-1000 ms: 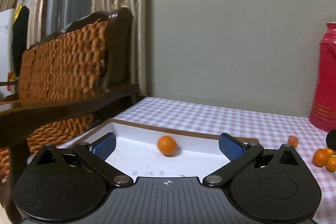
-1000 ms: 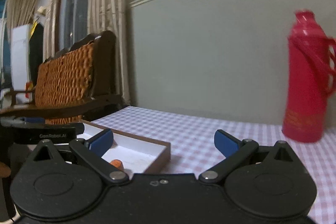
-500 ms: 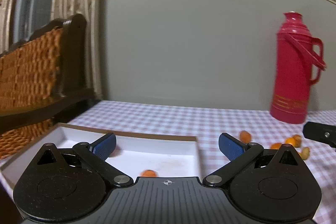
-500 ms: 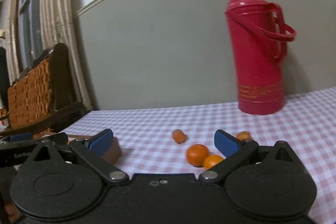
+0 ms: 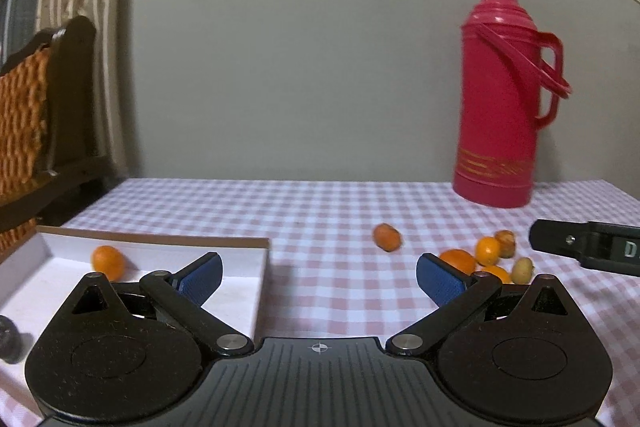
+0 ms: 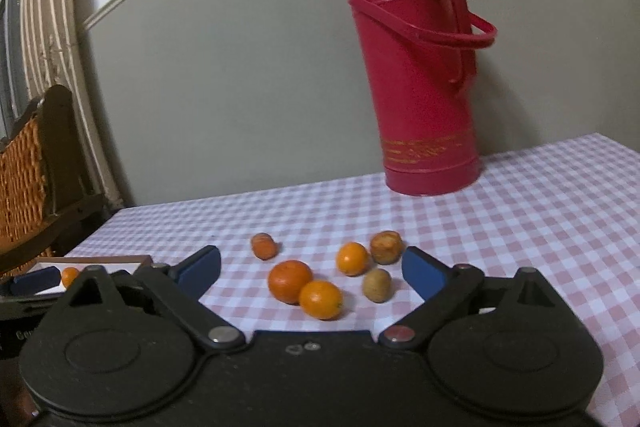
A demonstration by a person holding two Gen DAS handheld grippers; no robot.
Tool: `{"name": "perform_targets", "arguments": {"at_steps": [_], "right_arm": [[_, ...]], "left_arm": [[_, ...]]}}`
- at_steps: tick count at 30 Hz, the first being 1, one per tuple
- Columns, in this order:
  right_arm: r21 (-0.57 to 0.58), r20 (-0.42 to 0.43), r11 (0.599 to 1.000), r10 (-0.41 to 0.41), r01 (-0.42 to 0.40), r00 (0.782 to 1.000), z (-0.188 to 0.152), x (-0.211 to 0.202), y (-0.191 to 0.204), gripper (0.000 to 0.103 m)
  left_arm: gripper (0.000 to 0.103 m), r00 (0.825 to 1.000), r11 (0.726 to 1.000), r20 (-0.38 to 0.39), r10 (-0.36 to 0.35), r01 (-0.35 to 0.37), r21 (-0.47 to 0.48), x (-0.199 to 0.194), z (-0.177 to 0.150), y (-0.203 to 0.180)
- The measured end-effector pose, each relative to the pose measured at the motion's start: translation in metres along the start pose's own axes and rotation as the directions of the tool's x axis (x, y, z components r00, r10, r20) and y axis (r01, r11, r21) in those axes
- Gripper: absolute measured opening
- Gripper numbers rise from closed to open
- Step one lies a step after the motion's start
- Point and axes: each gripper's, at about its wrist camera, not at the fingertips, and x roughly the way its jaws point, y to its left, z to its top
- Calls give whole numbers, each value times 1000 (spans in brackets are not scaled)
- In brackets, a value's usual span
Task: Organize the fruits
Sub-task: 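Move the right tool toward the olive-green fruit while the left tool approaches the oranges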
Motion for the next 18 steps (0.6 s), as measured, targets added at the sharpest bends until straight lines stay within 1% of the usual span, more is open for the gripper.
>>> {"name": "perform_targets", "arguments": {"at_steps": [4, 5, 8, 11, 12, 13, 14, 15, 18], "right_arm": [[13, -20, 1000, -19, 20, 1000, -1, 4, -9, 80], [13, -27, 1000, -25, 26, 999, -1, 6, -10, 76], [26, -48, 999, -37, 38, 998, -2, 10, -17, 70], [42, -60, 998, -46, 48, 997, -2, 13, -23, 59], [47, -66, 998, -48, 51, 997, -2, 15, -24, 57], [53, -72, 997, -51, 55, 996, -3, 17, -26, 56], [56, -77, 997, -53, 57, 996, -3, 18, -27, 53], [56, -82, 997, -55, 60, 995, -3, 20, -27, 50], [64, -92, 996, -56, 62, 994, -3, 26, -30, 45]], "left_arm": [[103, 1000, 1000, -17, -16, 17, 11, 7, -2, -13], [103, 1000, 1000, -21, -17, 17, 16, 9, -2, -17], [102, 999, 1000, -32, -22, 23, 22, 14, -3, -23], [102, 999, 999, -45, -31, 32, 21, 19, -4, -28], [102, 998, 999, -50, -34, 35, 21, 22, -4, -30], [98, 998, 999, -54, -36, 37, 22, 24, -4, -31], [95, 997, 999, -64, -41, 42, 23, 27, -4, -32], [94, 996, 999, -76, -46, 48, 22, 31, -4, -33], [91, 994, 999, -95, -45, 46, 5, 41, -5, -32]]}}
